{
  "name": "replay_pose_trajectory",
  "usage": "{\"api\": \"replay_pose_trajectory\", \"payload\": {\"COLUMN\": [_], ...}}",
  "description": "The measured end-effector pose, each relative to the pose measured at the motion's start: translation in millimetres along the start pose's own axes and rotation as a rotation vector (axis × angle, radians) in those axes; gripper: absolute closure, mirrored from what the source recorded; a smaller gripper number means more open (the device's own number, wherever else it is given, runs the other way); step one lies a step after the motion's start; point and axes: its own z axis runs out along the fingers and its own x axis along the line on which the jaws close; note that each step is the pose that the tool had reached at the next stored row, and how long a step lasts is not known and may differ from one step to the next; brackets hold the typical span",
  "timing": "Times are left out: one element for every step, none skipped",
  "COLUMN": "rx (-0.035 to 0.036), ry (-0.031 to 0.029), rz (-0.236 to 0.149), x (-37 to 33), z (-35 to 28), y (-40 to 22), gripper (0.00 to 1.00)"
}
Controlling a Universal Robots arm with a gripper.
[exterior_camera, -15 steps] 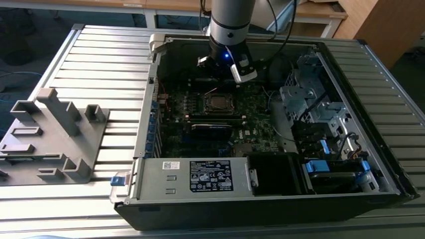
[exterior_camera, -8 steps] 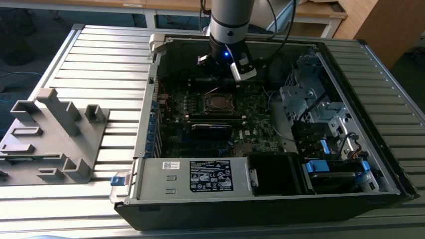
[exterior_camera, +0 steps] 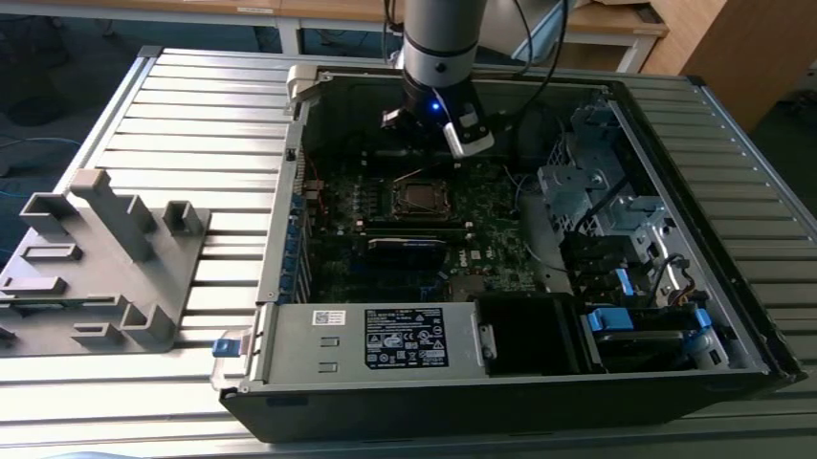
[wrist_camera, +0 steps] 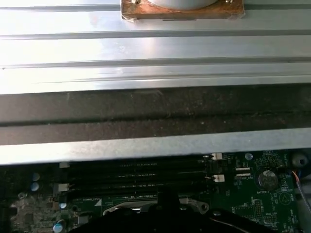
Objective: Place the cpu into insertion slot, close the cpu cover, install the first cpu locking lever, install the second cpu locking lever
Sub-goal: 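Install the first cpu locking lever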
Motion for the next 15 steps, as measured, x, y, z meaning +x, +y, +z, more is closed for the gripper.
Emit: {"api": "replay_pose_trajectory", "payload": {"rx": [-0.0003,-0.0003,-0.0001,0.0003,0.0010,0.0018,0.0026,0.0034,0.0041,0.0047,0.0049,0.0052,0.0054,0.0057,0.0059], "ry": [-0.0029,-0.0041,-0.0046,-0.0056,-0.0083,-0.0118,-0.0152,-0.0185,-0.0211,-0.0229,-0.0242,-0.0254,-0.0268,-0.0280,-0.0290], "rz": [-0.001,-0.001,0.001,0.006,0.020,0.038,0.055,0.072,0.085,0.094,0.101,0.107,0.113,0.119,0.124], "x": [0.1,0.1,0.1,0.2,0.3,0.3,0.3,0.5,0.6,1.0,1.5,2.0,2.5,2.9,3.5], "z": [1.1,2.0,2.5,3.0,3.4,4.0,4.5,4.9,5.2,5.4,5.7,6.0,6.3,6.5,6.8], "y": [-0.3,-0.5,-0.6,-0.7,-0.7,-0.8,-1.0,-1.0,-1.1,-1.1,-0.9,-0.8,-0.7,-0.5,-0.4], "gripper": [0.89,0.89,0.89,0.89,0.89,0.89,0.89,0.89,0.89,0.89,0.89,0.89,0.89,0.89,0.89]}}
